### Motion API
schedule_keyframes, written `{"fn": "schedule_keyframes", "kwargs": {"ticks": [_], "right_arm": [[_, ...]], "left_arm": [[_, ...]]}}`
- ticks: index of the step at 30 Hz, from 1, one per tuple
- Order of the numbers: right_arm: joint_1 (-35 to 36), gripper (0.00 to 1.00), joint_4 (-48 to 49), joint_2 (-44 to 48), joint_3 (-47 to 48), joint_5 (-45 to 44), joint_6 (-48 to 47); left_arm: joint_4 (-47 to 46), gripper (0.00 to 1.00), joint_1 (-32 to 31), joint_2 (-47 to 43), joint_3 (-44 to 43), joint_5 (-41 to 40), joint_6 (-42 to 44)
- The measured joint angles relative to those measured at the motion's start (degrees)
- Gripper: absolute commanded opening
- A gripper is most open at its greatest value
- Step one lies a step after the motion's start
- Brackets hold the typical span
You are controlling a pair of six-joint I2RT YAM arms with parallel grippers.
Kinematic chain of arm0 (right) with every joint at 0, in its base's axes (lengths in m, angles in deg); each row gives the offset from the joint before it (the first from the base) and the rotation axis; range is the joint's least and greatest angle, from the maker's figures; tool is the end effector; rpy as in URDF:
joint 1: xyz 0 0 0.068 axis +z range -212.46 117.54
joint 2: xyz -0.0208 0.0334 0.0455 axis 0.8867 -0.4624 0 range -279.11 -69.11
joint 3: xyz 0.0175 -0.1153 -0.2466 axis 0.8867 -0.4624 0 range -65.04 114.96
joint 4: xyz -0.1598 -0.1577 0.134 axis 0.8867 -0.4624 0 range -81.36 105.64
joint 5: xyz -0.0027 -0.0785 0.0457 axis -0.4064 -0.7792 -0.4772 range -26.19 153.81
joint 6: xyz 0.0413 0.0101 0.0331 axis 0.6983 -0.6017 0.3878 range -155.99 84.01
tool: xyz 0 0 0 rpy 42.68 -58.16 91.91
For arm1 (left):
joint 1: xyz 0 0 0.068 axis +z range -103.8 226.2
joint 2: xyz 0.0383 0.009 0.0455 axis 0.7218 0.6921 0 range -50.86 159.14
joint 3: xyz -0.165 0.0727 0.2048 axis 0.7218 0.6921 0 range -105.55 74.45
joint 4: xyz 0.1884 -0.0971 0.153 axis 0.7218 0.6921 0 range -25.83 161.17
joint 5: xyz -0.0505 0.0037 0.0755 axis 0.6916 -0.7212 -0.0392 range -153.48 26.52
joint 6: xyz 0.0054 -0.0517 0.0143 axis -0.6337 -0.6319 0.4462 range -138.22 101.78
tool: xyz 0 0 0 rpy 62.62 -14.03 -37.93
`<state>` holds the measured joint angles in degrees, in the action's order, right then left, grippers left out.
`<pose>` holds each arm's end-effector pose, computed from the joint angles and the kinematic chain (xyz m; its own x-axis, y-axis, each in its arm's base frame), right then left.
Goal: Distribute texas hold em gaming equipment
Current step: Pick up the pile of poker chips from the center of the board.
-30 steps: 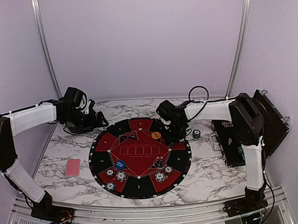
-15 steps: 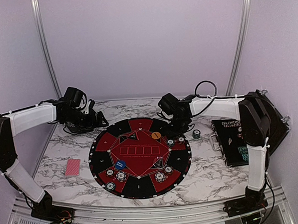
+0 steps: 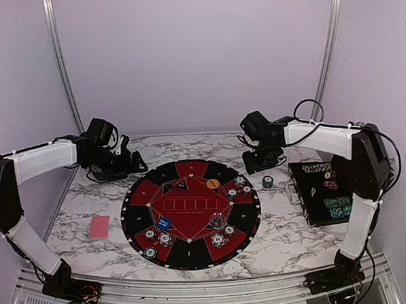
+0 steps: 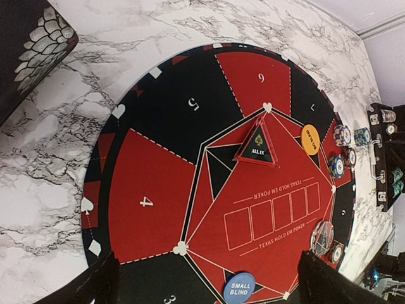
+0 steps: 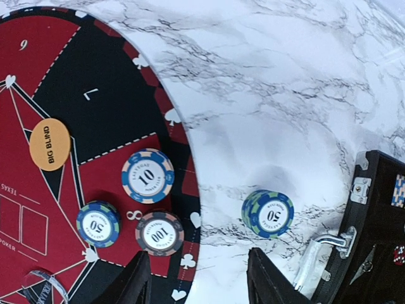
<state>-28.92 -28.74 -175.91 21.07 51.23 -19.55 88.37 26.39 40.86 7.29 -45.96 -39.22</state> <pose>0.3315 0.2103 0.2372 -0.8560 -0.2360 -0.4600 -0.2298 0.9707 -0.0703 0.3227 -0.1277 0.2491 -0.8432 -0.0594 -0.5344 0.2226 0.8661 -0.4475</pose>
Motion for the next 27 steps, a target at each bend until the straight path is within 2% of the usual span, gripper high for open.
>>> {"fn": "schedule_keyframes", "kwargs": {"ticks": [18, 27], "right_arm": [[-6.0, 0.50, 3.5, 7.0, -11.4, 1.7, -1.8], [-8.5, 0.51, 4.2, 8.2, -12.5, 3.1, -3.0]], "left_arm": [[-0.3, 0.99, 0.0, -0.1, 0.5, -1.3, 0.5], [-0.5, 0.99, 0.0, -1.4, 1.0, -1.5, 0.7]]}}
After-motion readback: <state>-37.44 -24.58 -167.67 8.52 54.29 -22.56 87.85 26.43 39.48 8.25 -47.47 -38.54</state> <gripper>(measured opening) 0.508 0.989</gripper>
